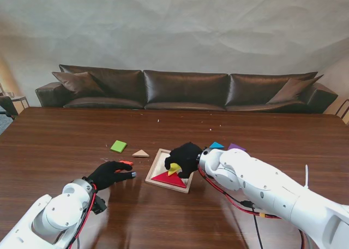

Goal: Assemble the tangram pieces into a square

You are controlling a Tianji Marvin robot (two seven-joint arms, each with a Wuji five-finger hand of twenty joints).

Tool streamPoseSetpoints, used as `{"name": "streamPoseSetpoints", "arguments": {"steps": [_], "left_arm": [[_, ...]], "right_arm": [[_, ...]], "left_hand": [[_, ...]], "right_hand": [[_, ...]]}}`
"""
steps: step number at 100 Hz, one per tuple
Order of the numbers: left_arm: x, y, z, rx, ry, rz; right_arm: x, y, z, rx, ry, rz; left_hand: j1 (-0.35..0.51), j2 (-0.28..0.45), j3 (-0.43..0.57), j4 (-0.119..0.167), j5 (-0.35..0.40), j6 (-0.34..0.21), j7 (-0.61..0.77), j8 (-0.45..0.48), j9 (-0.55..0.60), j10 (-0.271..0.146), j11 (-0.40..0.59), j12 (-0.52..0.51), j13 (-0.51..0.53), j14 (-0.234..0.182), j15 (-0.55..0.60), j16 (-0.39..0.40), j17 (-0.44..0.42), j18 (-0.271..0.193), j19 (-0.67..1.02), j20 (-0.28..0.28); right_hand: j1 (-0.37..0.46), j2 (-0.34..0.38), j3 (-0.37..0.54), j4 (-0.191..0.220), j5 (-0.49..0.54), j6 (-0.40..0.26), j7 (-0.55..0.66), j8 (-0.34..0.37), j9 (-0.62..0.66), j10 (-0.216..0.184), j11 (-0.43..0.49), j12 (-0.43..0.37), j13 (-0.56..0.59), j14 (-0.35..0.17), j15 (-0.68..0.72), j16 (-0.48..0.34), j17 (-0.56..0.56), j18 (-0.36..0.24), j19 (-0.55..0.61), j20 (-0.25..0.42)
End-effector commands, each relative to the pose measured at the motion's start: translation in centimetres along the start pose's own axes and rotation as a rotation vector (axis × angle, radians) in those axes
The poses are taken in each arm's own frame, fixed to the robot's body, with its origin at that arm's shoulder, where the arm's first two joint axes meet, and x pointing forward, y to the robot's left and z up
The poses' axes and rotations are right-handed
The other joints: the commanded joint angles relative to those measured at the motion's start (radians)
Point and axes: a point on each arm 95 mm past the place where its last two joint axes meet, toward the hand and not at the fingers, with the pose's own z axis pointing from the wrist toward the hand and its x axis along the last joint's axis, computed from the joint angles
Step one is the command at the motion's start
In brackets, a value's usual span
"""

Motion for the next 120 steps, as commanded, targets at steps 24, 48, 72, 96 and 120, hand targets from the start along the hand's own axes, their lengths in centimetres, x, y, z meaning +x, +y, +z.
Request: {"name": "streamPoseSetpoints", "arguments": {"steps": [24,48,72,96,120], "left_arm": [[0.0,0.4,-0.2,-0.027,-0.006,0.0],[0.0,0.4,-0.2,-0.026,-0.007,-0.001],[0.0,0.5,-0.3,-0.025,-0.007,-0.003],[0.0,0.7,-0.1,-0.034,-0.009,-0.006],[0.0,0.7,-0.2,-0.035,-0.014,0.0]], "right_arm": [[0.0,-1.1,-0.4,0.032,0.006,0.002],[0.3,-0.9,0.1,0.037,0.007,-0.006],[-0.3,-1.1,-0.4,0.056,-0.009,-0.013],[-0.5,-1.1,-1.2,0.05,-0.004,-0.003],[-0.3,-1.3,-1.3,0.038,0.011,0.009]], "left_hand": [[0.009,0.056,-0.019,0.021,0.018,-0.001,0.004,0.007,0.017,0.006,0.003,0.004,0.019,-0.006,0.006,0.006,-0.001,-0.019,-0.001,0.002],[0.009,0.055,-0.02,0.021,0.015,-0.001,0.003,0.007,0.017,0.007,0.003,0.005,0.019,-0.005,0.005,0.005,-0.001,-0.018,0.0,0.003],[0.011,0.058,-0.018,0.021,0.018,0.002,0.003,0.007,0.018,0.009,0.003,0.005,0.019,-0.004,0.006,0.006,-0.001,-0.017,0.0,0.003],[0.011,0.061,-0.019,0.02,0.015,-0.001,0.003,0.007,0.018,0.006,0.003,0.005,0.019,-0.005,0.006,0.006,-0.001,-0.019,0.0,0.003],[0.013,0.061,-0.02,0.02,0.016,0.002,0.003,0.007,0.018,0.007,0.003,0.005,0.019,-0.005,0.006,0.006,-0.002,-0.018,-0.001,0.003]], "right_hand": [[-0.045,0.012,-0.02,0.034,0.01,0.014,0.018,0.009,0.022,-0.012,-0.008,0.011,0.036,-0.004,0.007,0.008,-0.218,-0.006,0.042,0.012],[-0.046,0.015,-0.028,0.033,-0.017,-0.012,-0.001,0.002,0.016,-0.013,-0.029,-0.002,0.034,-0.002,-0.001,0.007,-0.22,-0.007,0.04,0.013],[-0.044,0.012,-0.028,0.034,0.013,0.009,0.016,0.007,0.023,-0.011,-0.023,-0.001,0.041,-0.005,0.0,0.009,-0.215,-0.008,0.04,0.014],[-0.043,0.002,-0.02,0.03,0.028,0.006,0.022,0.01,0.03,-0.012,-0.024,-0.004,0.046,-0.011,-0.004,0.008,-0.211,-0.011,0.039,0.014],[-0.042,-0.005,-0.015,0.028,0.039,0.005,0.027,0.013,0.034,-0.012,-0.026,-0.007,0.052,-0.014,-0.007,0.006,-0.207,-0.016,0.038,0.012]]}}
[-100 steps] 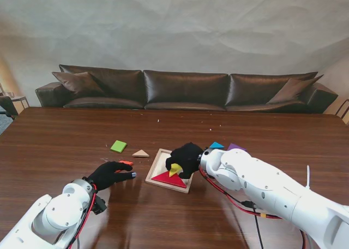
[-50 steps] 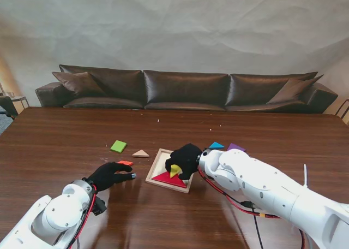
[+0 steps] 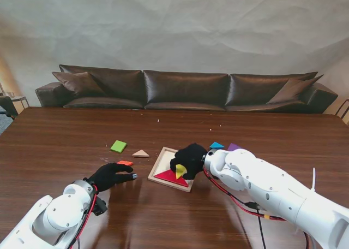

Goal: Assemble the tangram pieces into a square

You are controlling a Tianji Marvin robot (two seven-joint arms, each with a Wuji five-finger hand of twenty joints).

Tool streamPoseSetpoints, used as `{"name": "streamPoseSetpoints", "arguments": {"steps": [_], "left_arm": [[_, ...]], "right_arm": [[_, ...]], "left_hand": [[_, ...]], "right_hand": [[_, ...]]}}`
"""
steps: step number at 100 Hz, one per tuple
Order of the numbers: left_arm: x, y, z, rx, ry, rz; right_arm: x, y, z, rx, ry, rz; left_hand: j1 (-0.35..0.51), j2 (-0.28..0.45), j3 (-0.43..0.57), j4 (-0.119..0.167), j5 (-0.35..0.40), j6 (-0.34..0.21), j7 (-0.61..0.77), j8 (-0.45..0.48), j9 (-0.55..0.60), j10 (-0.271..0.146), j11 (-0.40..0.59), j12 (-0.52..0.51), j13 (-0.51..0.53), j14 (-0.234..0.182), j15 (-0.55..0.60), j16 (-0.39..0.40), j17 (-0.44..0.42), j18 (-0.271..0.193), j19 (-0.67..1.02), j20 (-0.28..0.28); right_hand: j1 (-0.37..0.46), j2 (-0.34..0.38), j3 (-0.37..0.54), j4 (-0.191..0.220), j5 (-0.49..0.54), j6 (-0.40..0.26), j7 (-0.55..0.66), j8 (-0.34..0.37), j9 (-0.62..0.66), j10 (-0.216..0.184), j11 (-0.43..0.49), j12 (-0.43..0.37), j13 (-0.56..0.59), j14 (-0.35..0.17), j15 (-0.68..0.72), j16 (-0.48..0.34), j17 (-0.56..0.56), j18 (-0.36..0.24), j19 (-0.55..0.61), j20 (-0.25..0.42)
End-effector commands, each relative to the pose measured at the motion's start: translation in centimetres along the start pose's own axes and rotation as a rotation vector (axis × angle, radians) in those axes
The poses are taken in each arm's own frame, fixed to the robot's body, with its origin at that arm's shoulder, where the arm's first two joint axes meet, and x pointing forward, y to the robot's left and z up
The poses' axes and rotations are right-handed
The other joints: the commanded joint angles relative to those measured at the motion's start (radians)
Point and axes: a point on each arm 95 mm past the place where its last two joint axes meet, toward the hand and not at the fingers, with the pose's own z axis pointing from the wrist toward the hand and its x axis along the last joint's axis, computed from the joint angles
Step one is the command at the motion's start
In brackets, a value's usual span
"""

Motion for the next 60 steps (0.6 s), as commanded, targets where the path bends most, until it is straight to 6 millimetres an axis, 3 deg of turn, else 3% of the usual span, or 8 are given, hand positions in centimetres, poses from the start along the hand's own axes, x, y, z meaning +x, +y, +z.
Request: {"name": "streamPoseSetpoints", "arguments": {"steps": [1,60], "left_arm": [[0.0,0.3,-0.1,-0.021,-0.005,0.0],[-0.1,0.5,-0.2,-0.024,-0.006,-0.005]], "right_arm": [[0.4,-0.5,-0.1,0.013,0.013,0.005],[0.2,-0.7,-1.2,0.016,0.021,0.011]], "left_hand": [[0.013,0.06,-0.02,0.02,0.017,-0.001,0.002,0.007,0.018,0.006,0.003,0.005,0.019,-0.005,0.006,0.006,-0.001,-0.018,-0.001,0.003],[0.013,0.062,-0.022,0.02,0.017,0.0,0.002,0.007,0.02,0.008,0.003,0.005,0.02,-0.005,0.006,0.006,-0.001,-0.018,0.0,0.003]], "right_hand": [[-0.042,-0.006,0.008,0.028,0.009,0.01,0.023,0.014,0.021,-0.012,-0.001,-0.007,0.023,-0.013,-0.002,0.006,-0.206,-0.014,0.038,0.012],[-0.047,-0.01,0.007,0.021,0.028,0.02,0.033,0.02,0.036,-0.012,-0.004,-0.014,0.037,-0.02,-0.008,0.003,-0.198,-0.018,0.036,0.007]]}}
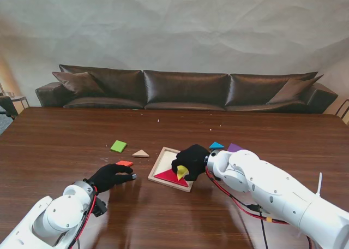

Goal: Assemble the tangram pieces into a square

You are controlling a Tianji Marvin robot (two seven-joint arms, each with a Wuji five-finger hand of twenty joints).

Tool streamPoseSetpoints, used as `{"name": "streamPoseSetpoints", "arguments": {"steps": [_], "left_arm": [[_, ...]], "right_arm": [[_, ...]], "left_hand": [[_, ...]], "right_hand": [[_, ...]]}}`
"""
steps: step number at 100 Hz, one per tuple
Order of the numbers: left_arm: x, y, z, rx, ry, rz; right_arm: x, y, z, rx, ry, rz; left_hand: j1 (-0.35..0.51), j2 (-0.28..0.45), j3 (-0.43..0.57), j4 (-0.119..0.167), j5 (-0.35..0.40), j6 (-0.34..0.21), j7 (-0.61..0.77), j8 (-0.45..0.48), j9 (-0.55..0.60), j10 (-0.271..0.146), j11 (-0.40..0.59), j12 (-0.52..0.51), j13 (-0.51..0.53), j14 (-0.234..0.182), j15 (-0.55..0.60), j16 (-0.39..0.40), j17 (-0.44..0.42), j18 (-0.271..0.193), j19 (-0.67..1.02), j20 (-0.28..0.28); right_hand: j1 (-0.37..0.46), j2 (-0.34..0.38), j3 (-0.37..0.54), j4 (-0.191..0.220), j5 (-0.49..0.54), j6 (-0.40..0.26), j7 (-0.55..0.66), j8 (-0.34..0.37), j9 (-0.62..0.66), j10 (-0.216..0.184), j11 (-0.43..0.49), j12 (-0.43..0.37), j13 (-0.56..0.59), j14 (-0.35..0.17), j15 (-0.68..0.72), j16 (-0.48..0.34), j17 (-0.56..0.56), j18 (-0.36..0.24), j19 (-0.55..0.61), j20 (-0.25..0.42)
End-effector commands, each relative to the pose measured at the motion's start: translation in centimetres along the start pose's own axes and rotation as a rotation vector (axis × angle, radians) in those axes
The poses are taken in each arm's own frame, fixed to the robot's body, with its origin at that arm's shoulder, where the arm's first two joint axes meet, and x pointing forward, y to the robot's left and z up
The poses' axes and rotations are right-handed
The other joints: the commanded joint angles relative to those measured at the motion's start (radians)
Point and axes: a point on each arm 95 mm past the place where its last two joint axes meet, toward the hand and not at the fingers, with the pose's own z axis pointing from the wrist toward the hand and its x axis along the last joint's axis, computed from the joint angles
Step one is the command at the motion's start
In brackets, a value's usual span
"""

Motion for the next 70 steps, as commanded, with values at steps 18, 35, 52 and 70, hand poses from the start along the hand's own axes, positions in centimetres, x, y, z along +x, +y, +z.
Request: {"name": "streamPoseSetpoints", "arguments": {"steps": [18,35,52,70], "left_arm": [[0.0,0.3,-0.1,-0.02,-0.001,-0.003],[0.0,0.4,-0.1,-0.021,-0.002,-0.004],[-0.1,0.4,-0.1,-0.021,-0.003,-0.004],[-0.1,0.4,-0.1,-0.021,-0.003,-0.005]], "right_arm": [[0.1,-0.7,-0.6,0.03,0.012,-0.002],[0.2,-0.7,-0.9,0.024,0.012,0.004],[0.1,-0.8,-1.1,0.027,0.012,0.008],[0.0,-0.9,-1.5,0.034,0.011,0.008]], "left_hand": [[0.012,0.031,-0.021,0.021,0.019,0.0,0.003,0.007,0.021,0.009,0.004,0.005,0.02,-0.005,0.006,0.006,-0.001,-0.018,0.0,0.003],[0.013,0.031,-0.021,0.021,0.019,0.001,0.003,0.008,0.021,0.01,0.004,0.005,0.019,-0.003,0.005,0.006,0.0,-0.018,0.0,0.003],[0.012,0.031,-0.021,0.021,0.019,0.001,0.003,0.007,0.022,0.011,0.004,0.005,0.02,-0.003,0.005,0.006,0.0,-0.017,0.0,0.003],[0.013,0.031,-0.021,0.021,0.02,0.001,0.003,0.008,0.022,0.01,0.004,0.005,0.021,-0.004,0.006,0.006,0.0,-0.017,0.0,0.003]], "right_hand": [[-0.046,-0.011,0.007,0.02,0.034,0.019,0.025,0.011,0.025,-0.01,-0.004,-0.012,0.04,-0.012,-0.006,0.002,-0.197,-0.008,0.035,0.006],[-0.046,-0.012,0.008,0.02,0.036,0.019,0.026,0.012,0.028,-0.01,-0.008,-0.015,0.043,-0.014,-0.007,0.001,-0.195,-0.008,0.035,0.005],[-0.048,-0.013,0.008,0.019,0.039,0.022,0.027,0.013,0.031,-0.009,-0.009,-0.015,0.046,-0.015,-0.008,0.001,-0.193,-0.009,0.035,0.004],[-0.047,-0.014,0.008,0.018,0.04,0.03,0.029,0.014,0.032,-0.009,-0.009,-0.016,0.046,-0.015,-0.009,0.001,-0.192,-0.011,0.035,0.003]]}}
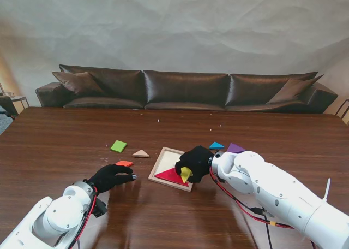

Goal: Assemble the tangram pieces into a square

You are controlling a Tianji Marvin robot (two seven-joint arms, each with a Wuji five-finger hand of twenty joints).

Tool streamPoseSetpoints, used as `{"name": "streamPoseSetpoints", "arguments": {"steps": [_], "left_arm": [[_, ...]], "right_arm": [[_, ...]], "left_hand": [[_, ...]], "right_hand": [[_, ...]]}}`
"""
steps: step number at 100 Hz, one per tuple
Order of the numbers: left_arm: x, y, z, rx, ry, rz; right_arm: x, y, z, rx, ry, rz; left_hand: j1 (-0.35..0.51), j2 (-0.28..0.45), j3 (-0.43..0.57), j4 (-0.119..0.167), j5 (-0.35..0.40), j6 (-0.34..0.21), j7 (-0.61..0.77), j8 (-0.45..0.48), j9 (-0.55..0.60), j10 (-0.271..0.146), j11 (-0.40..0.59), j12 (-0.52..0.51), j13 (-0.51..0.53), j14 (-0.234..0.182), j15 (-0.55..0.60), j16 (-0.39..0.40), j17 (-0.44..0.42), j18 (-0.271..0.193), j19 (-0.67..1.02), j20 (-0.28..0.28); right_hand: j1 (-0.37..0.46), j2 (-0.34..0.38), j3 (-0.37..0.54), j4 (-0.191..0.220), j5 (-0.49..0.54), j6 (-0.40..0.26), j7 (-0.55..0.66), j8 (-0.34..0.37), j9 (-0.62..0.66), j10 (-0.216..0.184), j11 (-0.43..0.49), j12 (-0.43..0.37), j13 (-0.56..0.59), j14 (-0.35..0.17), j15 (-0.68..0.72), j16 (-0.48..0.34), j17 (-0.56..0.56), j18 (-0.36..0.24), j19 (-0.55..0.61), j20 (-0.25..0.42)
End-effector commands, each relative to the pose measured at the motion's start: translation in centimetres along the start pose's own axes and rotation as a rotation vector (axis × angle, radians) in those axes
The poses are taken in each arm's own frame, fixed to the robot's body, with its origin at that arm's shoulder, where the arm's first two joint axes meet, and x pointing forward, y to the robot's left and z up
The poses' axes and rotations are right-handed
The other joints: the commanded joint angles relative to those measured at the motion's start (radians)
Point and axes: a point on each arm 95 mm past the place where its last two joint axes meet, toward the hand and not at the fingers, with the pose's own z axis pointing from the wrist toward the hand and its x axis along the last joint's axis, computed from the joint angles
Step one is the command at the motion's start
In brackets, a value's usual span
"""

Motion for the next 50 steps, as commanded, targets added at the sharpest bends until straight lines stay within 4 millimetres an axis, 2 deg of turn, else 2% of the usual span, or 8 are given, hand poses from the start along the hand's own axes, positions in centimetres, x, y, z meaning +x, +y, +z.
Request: {"name": "streamPoseSetpoints", "arguments": {"steps": [1,50], "left_arm": [[0.01,0.3,-0.07,-0.019,-0.001,-0.004],[0.04,0.33,0.02,-0.023,-0.002,-0.005]], "right_arm": [[0.14,-0.48,-0.26,0.024,0.007,-0.004],[-0.02,-0.72,-0.88,0.026,0.01,0.006]], "left_hand": [[0.013,0.031,-0.021,0.021,0.018,0.001,0.003,0.007,0.022,0.009,0.004,0.005,0.02,-0.004,0.006,0.006,0.0,-0.017,0.0,0.003],[0.014,0.031,-0.021,0.021,0.019,0.003,0.003,0.007,0.023,0.01,0.004,0.005,0.021,-0.003,0.006,0.006,0.001,-0.017,0.0,0.002]], "right_hand": [[-0.047,-0.014,0.008,0.018,0.022,0.029,0.027,0.014,0.021,-0.009,-0.008,-0.015,0.035,-0.011,-0.001,0.001,-0.192,-0.01,0.035,0.003],[-0.046,-0.024,0.014,0.015,0.042,0.027,0.034,0.018,0.028,-0.007,-0.008,-0.015,0.042,-0.015,-0.002,0.0,-0.186,-0.009,0.036,0.002]]}}
